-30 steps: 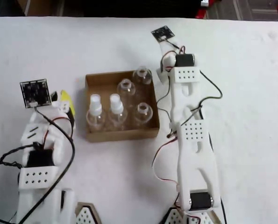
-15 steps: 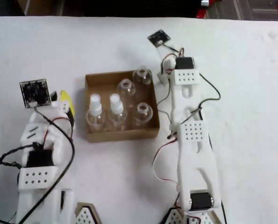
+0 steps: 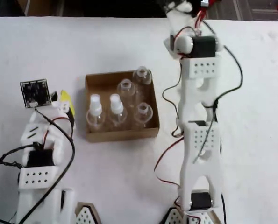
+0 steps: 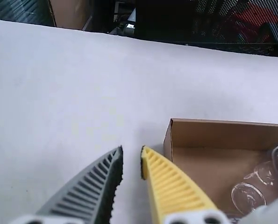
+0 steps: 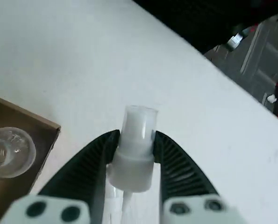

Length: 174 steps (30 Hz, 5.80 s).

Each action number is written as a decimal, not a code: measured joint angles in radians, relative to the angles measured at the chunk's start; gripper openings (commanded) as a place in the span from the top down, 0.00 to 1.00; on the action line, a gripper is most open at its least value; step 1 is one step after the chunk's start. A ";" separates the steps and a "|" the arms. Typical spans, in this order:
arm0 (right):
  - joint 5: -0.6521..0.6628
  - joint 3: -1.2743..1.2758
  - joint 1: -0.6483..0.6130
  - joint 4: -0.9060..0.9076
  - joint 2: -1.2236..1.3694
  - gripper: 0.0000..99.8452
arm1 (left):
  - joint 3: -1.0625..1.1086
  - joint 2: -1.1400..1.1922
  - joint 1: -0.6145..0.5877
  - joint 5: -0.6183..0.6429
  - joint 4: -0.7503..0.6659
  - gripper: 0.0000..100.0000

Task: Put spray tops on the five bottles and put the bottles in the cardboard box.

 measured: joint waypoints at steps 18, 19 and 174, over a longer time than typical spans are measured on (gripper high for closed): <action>-0.563 0.002 -0.097 0.044 -0.614 0.99 | 0.000 0.000 0.000 0.000 0.000 0.93; -0.568 0.018 -0.123 0.044 -0.652 0.99 | 0.000 0.000 0.000 0.000 0.000 0.93; -0.508 2.575 -0.210 -2.039 -1.195 0.88 | 0.000 0.000 0.000 -0.002 -0.002 0.93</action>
